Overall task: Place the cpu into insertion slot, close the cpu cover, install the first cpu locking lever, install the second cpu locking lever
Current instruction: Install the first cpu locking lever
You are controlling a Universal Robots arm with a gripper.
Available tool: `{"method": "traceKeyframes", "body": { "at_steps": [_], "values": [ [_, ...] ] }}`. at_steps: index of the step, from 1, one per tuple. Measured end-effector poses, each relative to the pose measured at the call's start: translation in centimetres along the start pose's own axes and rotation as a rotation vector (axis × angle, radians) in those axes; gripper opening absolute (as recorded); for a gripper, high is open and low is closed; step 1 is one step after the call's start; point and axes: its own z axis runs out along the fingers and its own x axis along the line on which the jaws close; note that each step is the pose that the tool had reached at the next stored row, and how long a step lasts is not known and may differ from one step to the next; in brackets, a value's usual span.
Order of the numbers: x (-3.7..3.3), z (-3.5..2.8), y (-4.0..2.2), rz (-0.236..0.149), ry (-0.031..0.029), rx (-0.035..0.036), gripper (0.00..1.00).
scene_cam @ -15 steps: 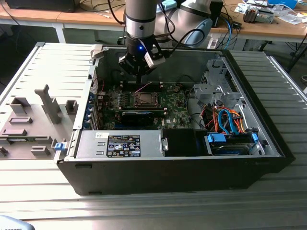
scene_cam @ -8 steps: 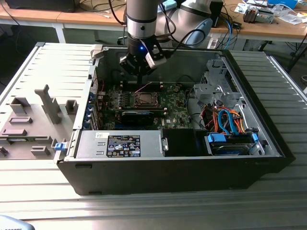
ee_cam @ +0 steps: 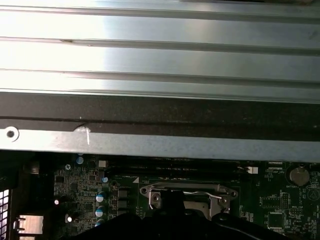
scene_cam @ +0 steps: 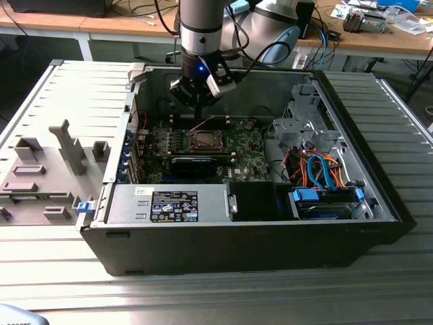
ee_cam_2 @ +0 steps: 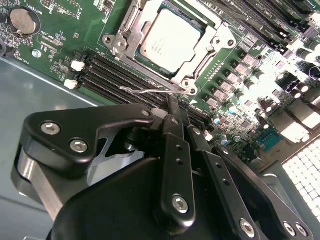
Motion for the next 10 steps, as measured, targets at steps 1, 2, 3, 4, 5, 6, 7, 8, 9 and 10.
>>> {"method": "traceKeyframes", "body": {
  "at_steps": [1, 2, 3, 4, 5, 6, 7, 8, 9, 10],
  "values": [
    [-0.02, 0.01, 0.0, 0.0, 0.0001, 0.0, 0.11],
    [-0.04, 0.02, 0.0, 0.0, 0.0001, 0.0001, 0.11],
    [-0.06, 0.03, 0.0, 0.0, 0.0001, 0.0001, 0.11],
    [-0.08, 0.04, 0.0, 0.0, 0.0001, 0.0001, 0.11],
    [-0.1, 0.06, -0.01, 0.0, 0.0, 0.0, 0.11],
    [-0.11, 0.08, -0.01, 0.0, 0.0001, 0.0001, 0.11],
    [-0.12, 0.1, -0.01, 0.0, 0.0, 0.0, 0.11],
    [-0.13, 0.13, -0.01, 0.0, 0.0, -0.0001, 0.11],
    [-0.14, 0.16, -0.01, 0.0, 0.0, 0.0, 0.11],
    [-0.14, 0.19, -0.02, 0.0, 0.0, 0.0, 0.11]
  ]
}}
